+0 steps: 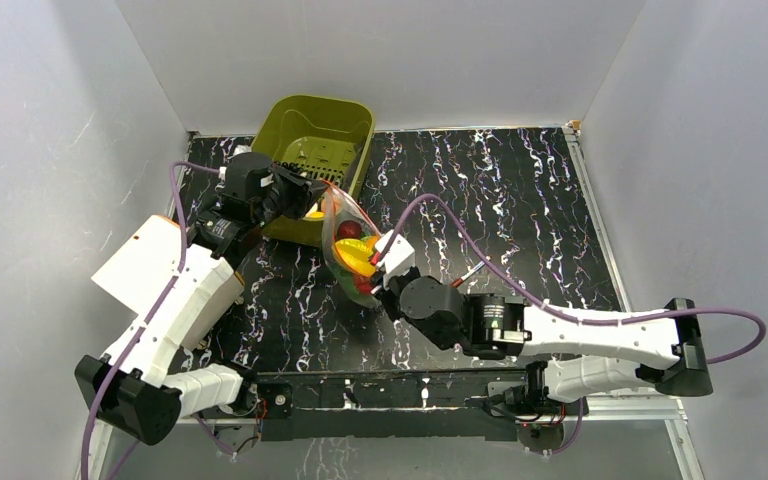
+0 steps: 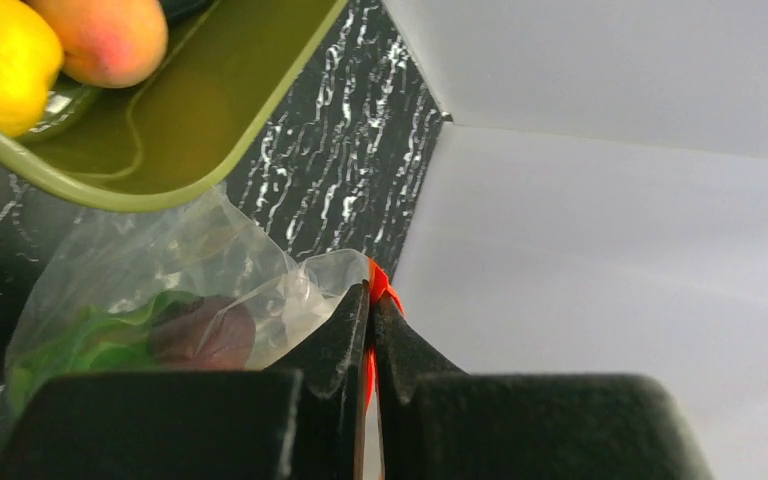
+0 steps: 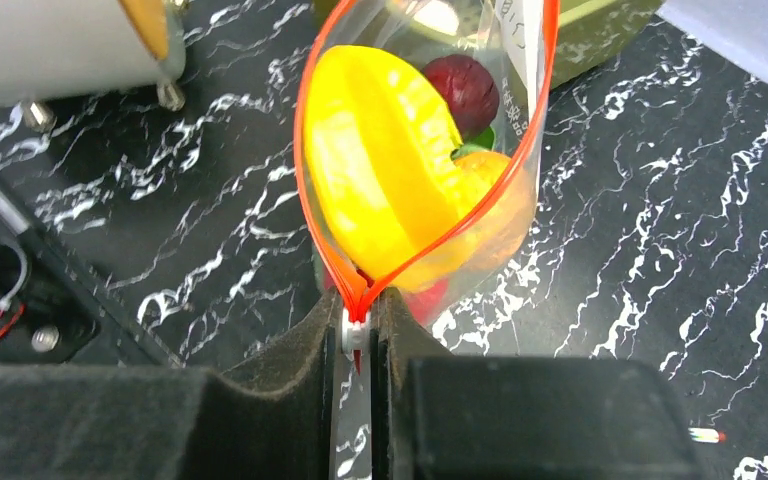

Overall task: Place the food in the zip-top bag and seal the zipper
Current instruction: Zip the zipper food storage bag at the center of the board.

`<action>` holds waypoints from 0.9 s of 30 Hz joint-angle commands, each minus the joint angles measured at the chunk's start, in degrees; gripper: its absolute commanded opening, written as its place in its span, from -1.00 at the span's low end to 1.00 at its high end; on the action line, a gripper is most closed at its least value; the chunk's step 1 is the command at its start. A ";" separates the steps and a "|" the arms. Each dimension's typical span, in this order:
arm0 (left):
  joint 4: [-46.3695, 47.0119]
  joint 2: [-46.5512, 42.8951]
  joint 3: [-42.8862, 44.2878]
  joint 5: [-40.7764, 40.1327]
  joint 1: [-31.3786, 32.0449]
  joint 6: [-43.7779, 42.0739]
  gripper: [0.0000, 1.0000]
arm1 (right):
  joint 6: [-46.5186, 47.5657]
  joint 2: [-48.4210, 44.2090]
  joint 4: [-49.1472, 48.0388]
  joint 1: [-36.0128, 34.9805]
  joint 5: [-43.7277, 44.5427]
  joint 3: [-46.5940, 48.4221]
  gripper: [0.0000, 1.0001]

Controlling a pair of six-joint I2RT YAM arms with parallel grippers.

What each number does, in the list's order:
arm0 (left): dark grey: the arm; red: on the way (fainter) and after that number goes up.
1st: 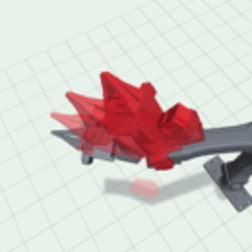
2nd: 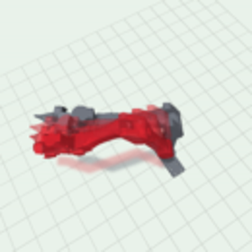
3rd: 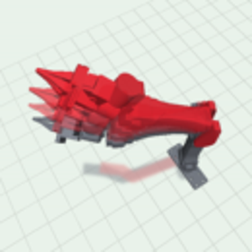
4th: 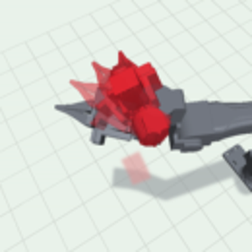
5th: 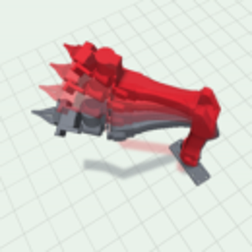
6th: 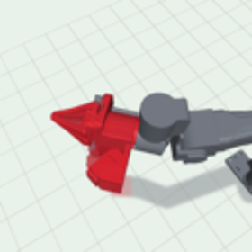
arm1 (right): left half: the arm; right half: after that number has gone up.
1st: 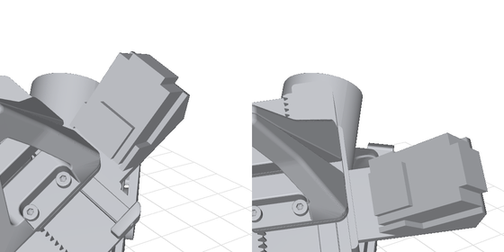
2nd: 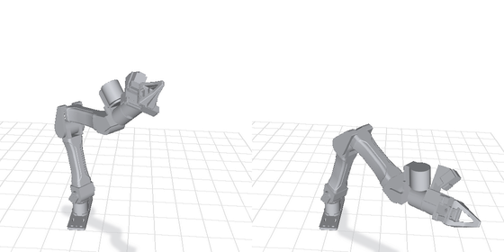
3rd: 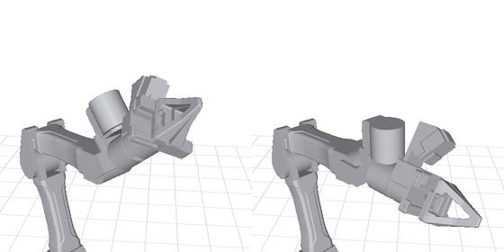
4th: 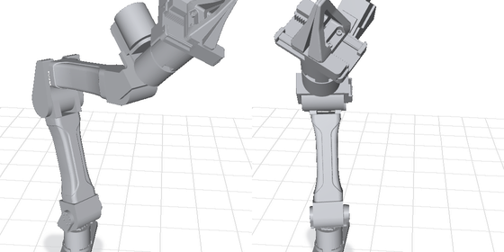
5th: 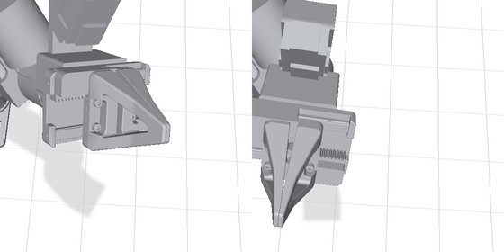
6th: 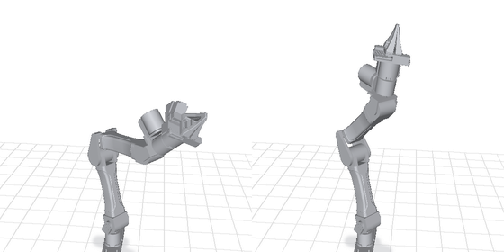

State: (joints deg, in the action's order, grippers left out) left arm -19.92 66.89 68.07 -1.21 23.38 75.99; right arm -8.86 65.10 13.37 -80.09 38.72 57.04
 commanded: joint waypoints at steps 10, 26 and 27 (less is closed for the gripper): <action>8.40 -11.10 -10.41 6.45 -0.34 -24.58 -0.06 | 3.85 -3.48 17.96 14.02 -24.33 11.32 -1.00; 8.04 -17.04 -11.62 68.36 -0.35 -102.28 0.25 | 13.47 -3.22 17.02 18.04 -39.48 14.43 -1.00; 5.29 -15.75 -10.67 70.92 -0.33 -105.09 0.24 | 14.39 -3.51 16.50 18.04 -40.32 14.11 -1.00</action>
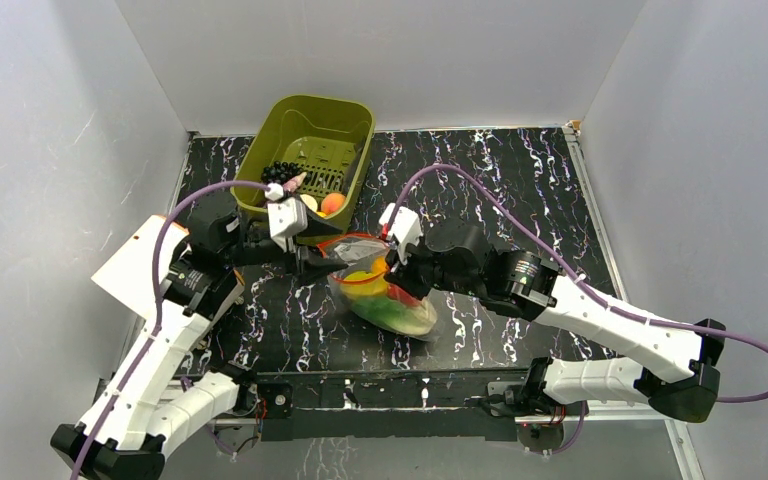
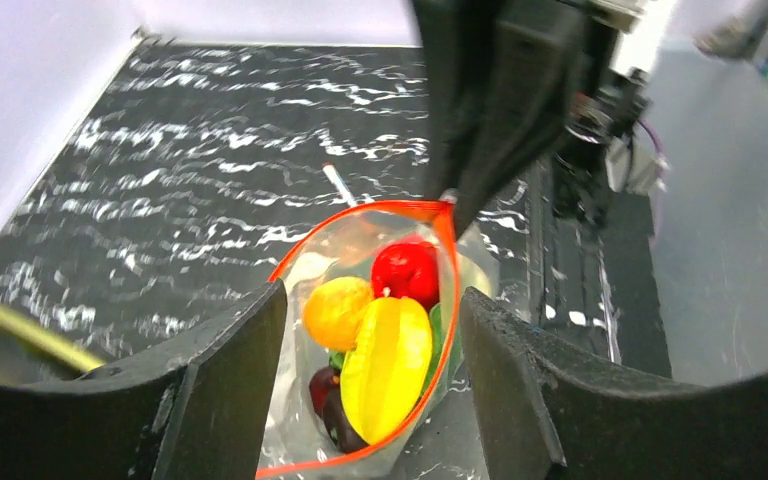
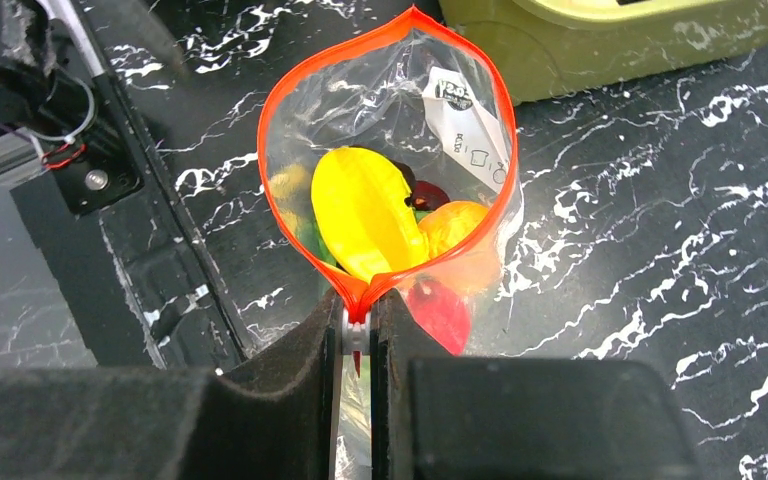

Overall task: Place the food in the zip-top bag and seal the zipper
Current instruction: Zip the zipper food storage bag at the center of the board.

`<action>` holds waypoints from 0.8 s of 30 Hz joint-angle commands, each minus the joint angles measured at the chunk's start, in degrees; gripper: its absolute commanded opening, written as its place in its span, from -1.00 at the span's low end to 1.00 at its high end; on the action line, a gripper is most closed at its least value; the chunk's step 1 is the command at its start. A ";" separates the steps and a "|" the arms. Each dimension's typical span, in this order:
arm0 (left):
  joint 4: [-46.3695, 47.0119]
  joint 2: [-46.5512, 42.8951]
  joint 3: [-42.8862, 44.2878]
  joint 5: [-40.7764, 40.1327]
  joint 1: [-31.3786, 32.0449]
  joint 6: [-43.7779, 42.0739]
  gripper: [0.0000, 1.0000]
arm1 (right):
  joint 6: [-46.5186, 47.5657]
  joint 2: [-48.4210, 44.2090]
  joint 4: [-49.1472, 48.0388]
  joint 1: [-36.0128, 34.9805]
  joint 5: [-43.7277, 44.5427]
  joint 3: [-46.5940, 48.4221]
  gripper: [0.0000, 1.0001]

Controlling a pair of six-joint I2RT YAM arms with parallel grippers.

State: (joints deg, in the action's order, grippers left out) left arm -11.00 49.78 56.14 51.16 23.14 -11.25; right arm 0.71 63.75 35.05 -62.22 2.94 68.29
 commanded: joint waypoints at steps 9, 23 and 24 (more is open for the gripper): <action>-12.78 7.02 3.11 27.08 0.10 -26.68 -0.10 | 7.90 -2.37 -7.61 0.25 -6.56 2.16 -1.00; 5.08 9.28 -4.12 16.23 6.45 -6.89 0.01 | 7.16 -1.46 -12.19 0.26 -5.95 -0.10 -1.00; 5.08 9.77 -3.97 15.21 7.02 -6.74 -0.01 | 7.05 -1.45 -12.30 0.25 -6.18 -0.23 -1.00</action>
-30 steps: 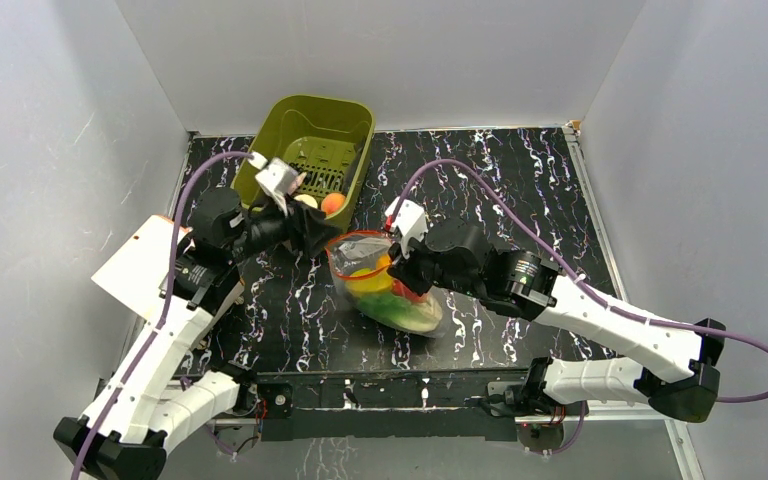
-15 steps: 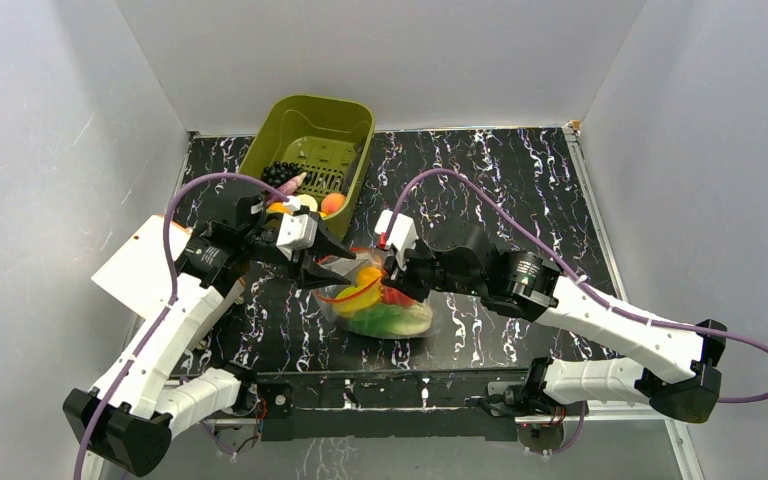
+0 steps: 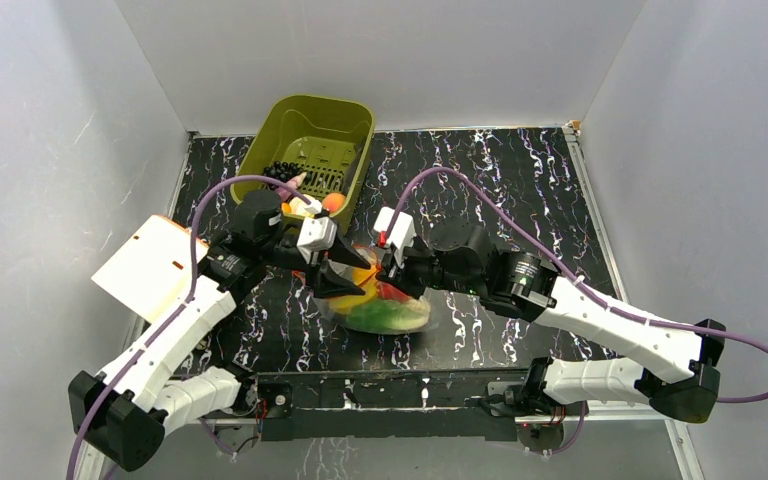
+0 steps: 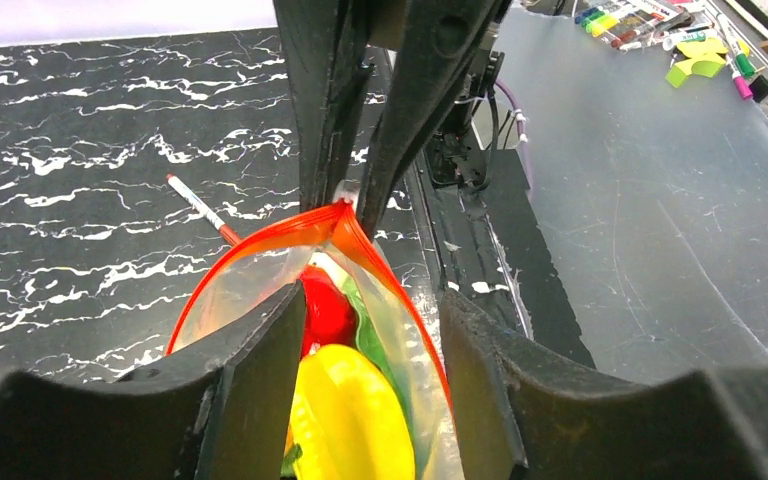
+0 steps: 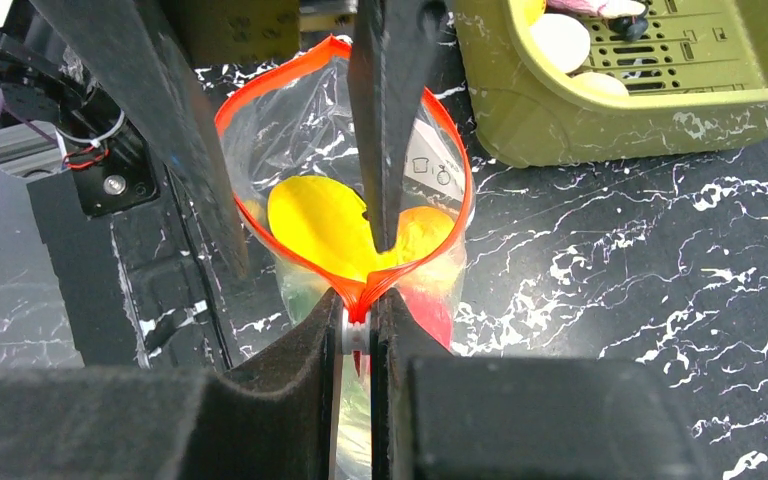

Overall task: Place the food in the zip-top bag and seal the zipper
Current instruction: Zip the zipper food storage bag at the center of the board.

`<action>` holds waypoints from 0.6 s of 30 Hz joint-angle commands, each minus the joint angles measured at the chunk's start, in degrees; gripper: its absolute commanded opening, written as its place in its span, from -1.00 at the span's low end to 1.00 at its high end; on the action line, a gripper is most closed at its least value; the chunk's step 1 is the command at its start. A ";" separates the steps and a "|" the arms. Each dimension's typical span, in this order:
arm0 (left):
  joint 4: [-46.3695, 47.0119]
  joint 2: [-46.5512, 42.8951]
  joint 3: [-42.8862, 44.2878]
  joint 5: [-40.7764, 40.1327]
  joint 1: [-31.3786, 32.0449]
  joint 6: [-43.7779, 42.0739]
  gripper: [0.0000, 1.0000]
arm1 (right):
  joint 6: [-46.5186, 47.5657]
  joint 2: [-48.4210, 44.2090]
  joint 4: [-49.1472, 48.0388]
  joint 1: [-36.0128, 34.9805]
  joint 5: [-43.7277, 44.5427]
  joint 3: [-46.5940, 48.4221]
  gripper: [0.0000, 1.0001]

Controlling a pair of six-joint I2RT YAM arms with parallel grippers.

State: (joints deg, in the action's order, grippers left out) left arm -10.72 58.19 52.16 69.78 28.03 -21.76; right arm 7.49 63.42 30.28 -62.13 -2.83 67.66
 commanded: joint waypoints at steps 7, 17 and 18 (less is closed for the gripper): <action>6.44 2.06 -0.24 -7.22 3.55 3.71 -1.00 | 0.24 -3.66 -10.87 0.17 1.19 -4.70 -0.86; 14.57 -0.46 -2.86 -6.32 3.60 9.90 -1.00 | -2.77 -13.60 -24.12 0.17 3.99 -20.27 -0.09; 15.61 -0.64 -3.27 -6.40 3.56 10.60 -1.00 | -3.27 -13.40 -24.70 0.17 3.95 -20.76 -0.08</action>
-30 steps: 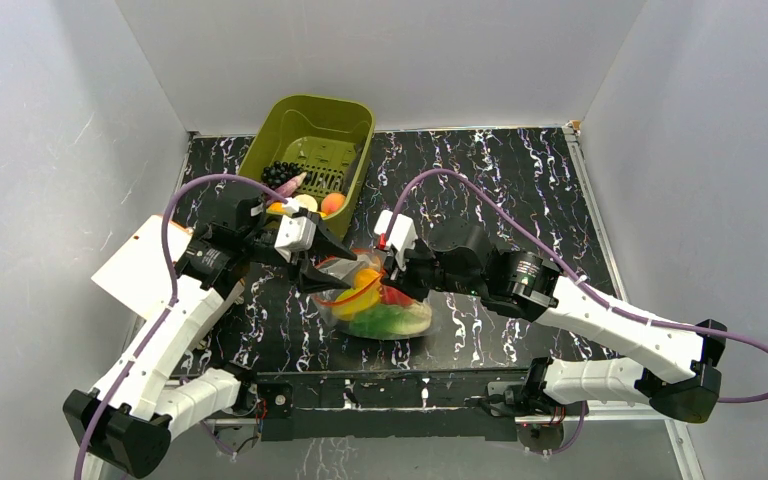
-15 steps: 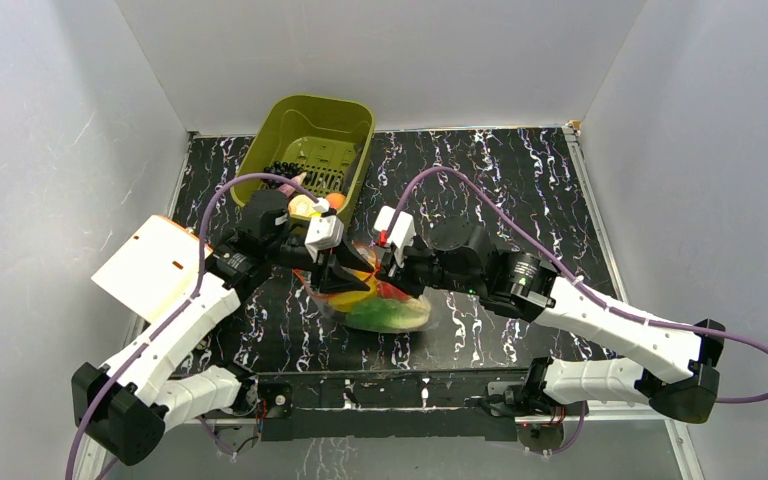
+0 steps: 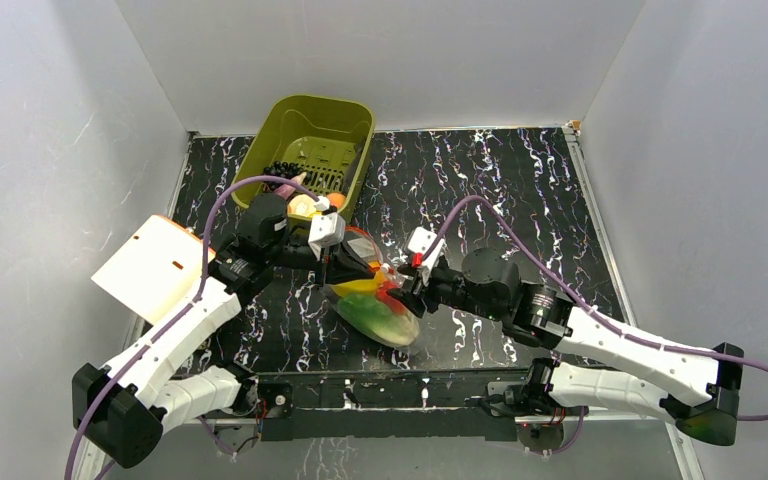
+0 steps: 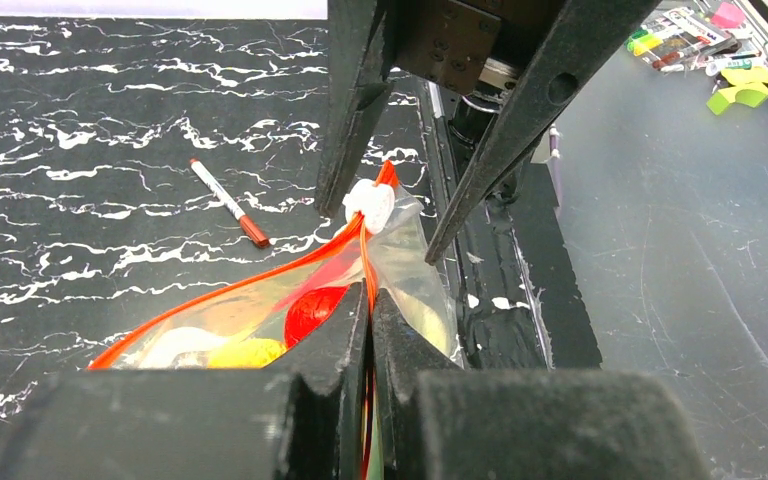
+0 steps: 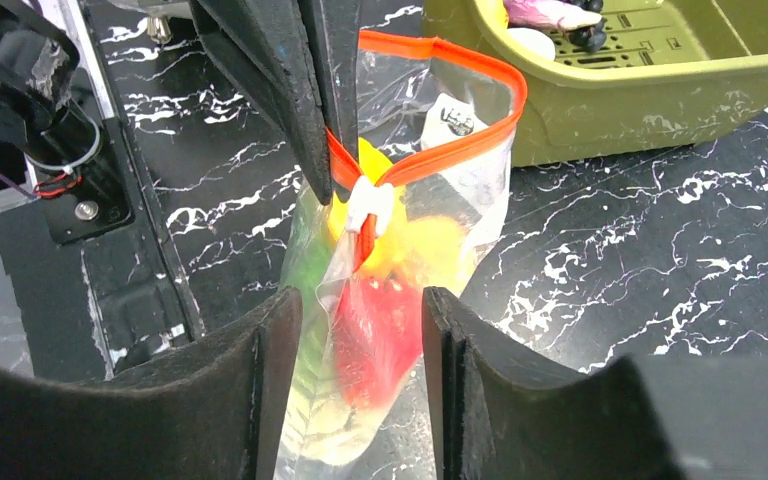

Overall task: Place the food in the zip-top bag and seal the zipper
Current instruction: Zip the zipper food storage bag at the center of the board.

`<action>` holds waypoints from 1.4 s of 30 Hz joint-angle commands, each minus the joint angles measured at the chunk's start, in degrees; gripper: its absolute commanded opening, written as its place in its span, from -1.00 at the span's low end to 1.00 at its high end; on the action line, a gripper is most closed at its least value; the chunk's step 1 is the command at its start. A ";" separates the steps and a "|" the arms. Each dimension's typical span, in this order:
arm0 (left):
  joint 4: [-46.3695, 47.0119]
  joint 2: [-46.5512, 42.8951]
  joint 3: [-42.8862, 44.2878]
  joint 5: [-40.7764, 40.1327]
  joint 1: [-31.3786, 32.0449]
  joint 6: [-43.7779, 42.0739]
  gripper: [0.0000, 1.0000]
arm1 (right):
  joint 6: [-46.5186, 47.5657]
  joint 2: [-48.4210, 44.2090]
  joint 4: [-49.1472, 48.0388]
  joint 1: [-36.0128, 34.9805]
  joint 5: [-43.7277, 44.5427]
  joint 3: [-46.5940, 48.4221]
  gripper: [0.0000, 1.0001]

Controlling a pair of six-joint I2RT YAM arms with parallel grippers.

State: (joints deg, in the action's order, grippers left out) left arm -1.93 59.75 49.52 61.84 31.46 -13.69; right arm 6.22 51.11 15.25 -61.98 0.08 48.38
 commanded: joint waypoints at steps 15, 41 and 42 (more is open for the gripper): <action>7.39 -2.20 -1.19 1.43 0.18 2.34 -1.00 | -4.90 0.05 -19.54 0.02 2.16 -3.74 -0.64; 4.80 -1.17 4.42 6.51 0.17 2.63 -0.24 | 1.34 1.93 -13.02 0.01 -5.50 0.79 -1.00; 5.19 -1.06 4.16 6.67 0.18 2.73 -0.24 | 1.20 1.89 -13.16 -0.01 -5.52 0.74 -1.00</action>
State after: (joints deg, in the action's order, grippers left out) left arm 2.52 58.37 51.96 64.84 31.46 -9.91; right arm 6.37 53.58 5.45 -61.98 -4.51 45.67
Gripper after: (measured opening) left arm 0.391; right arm 0.007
